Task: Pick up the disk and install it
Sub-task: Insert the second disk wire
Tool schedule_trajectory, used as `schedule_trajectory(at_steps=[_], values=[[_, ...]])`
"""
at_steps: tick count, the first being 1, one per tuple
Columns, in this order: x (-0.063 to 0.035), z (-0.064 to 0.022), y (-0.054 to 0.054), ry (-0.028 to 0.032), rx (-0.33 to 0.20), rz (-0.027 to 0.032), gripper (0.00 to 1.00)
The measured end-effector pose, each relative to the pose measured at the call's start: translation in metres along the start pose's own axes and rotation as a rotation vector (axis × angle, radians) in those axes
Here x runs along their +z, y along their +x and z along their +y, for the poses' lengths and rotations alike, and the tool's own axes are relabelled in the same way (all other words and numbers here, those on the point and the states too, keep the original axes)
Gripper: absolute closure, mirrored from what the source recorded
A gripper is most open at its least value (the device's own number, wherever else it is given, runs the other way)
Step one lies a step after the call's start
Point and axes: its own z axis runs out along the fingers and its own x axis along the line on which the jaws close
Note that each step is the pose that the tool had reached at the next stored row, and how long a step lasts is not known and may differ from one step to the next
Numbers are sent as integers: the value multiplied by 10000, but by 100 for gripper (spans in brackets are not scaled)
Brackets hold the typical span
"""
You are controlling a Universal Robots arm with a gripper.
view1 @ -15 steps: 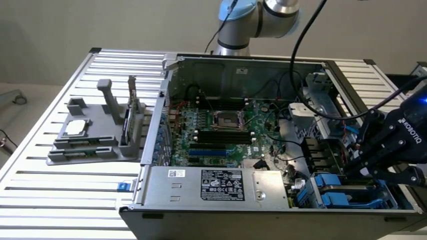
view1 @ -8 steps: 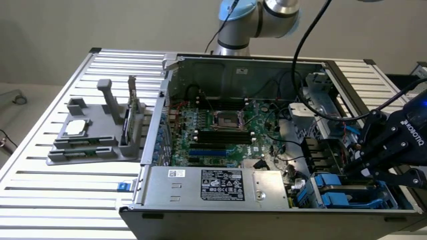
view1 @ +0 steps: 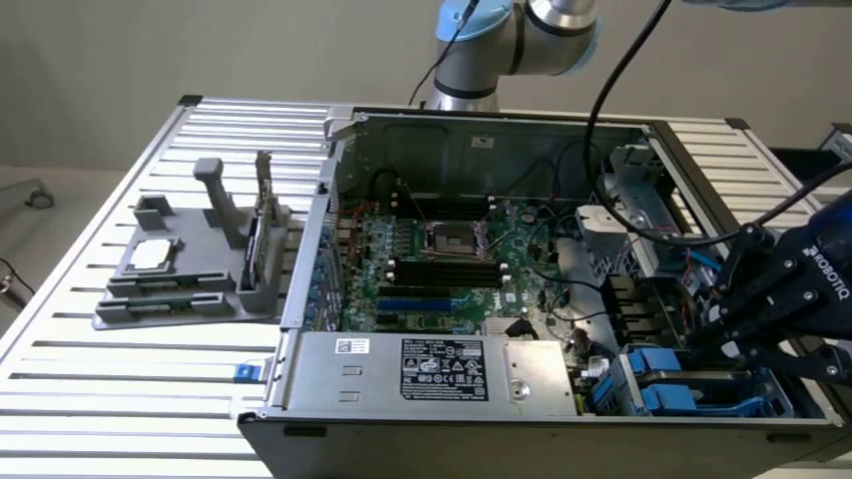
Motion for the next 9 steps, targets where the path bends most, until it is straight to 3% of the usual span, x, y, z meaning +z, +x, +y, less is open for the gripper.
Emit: schedule_trajectory(at_steps=[4,9], values=[[1,4,-6,95,-1,9,82],[-33,-7,-8,294,11,-3,58]])
